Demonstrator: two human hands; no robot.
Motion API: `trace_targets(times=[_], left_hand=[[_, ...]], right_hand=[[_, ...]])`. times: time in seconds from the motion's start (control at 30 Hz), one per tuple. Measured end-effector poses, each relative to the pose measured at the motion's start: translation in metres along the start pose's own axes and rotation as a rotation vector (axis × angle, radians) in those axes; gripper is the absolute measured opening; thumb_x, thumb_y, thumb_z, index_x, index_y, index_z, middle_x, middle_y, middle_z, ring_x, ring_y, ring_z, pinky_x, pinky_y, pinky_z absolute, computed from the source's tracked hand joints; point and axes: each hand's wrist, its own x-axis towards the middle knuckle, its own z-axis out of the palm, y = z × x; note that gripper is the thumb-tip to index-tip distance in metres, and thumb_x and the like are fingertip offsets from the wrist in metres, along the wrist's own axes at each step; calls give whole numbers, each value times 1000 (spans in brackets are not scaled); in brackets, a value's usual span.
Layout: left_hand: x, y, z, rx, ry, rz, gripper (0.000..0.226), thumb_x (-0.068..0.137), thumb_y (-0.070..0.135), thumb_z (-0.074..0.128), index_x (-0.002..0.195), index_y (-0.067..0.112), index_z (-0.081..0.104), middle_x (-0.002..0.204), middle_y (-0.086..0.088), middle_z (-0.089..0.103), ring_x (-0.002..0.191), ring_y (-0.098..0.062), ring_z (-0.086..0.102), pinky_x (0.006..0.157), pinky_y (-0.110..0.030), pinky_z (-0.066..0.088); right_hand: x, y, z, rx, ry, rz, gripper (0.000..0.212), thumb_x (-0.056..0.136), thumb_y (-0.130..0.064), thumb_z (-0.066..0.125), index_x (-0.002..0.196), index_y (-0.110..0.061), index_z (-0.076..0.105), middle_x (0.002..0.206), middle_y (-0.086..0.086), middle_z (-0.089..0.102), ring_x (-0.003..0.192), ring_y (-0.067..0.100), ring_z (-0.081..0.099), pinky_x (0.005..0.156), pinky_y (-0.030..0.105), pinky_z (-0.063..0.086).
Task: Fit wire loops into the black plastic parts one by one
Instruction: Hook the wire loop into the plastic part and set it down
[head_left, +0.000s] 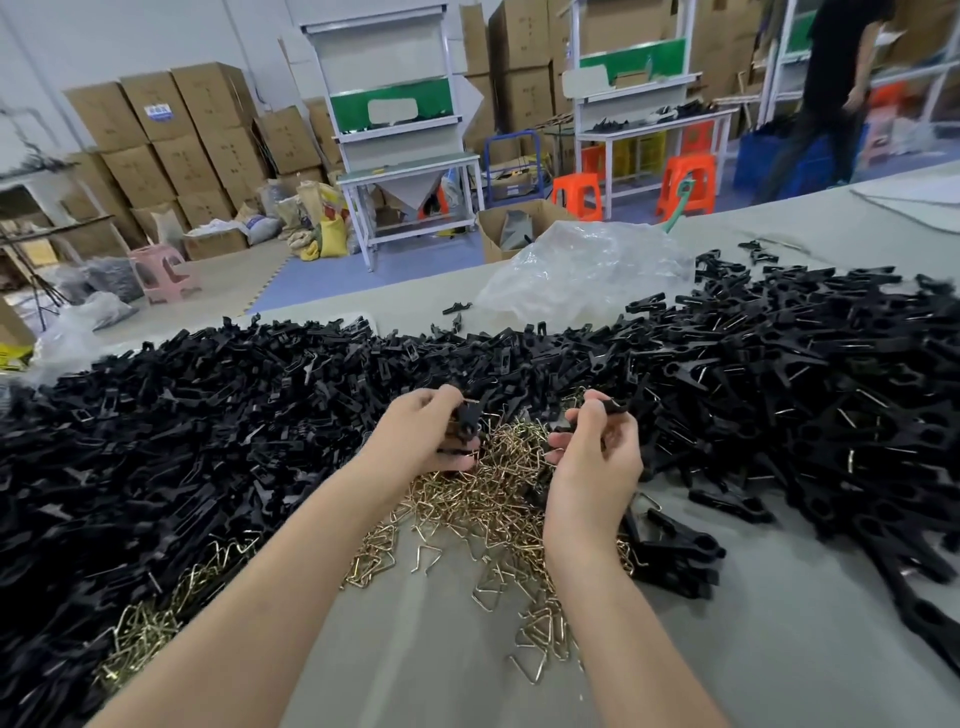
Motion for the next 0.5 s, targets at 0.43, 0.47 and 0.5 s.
trace_targets(times=[0.43, 0.47, 0.5], left_hand=[[-6, -14, -3, -86, -75, 20, 28, 97, 40, 62, 106, 13, 67, 93, -3, 76, 86, -15, 67, 76, -34, 54], [-8, -12, -2, 8, -60, 72, 27, 97, 41, 62, 105, 15, 67, 94, -2, 76, 88, -15, 67, 82, -35, 54], [-10, -9, -2, 129, -34, 140, 25, 96, 43, 62, 103, 19, 68, 95, 0, 76, 87, -12, 66, 83, -31, 53]], right_hand=[[-5, 3, 2, -227, -635, 192, 17, 101, -31, 57, 93, -31, 72, 98, -11, 74, 95, 8, 70, 94, 29, 57], [-4, 2, 2, -210, -638, 199, 17, 102, -30, 58, 95, -31, 73, 95, -17, 75, 93, 4, 70, 89, 24, 58], [-4, 2, 2, -184, -626, 207, 17, 101, -29, 58, 96, -31, 75, 95, -19, 75, 93, 2, 70, 84, 21, 57]])
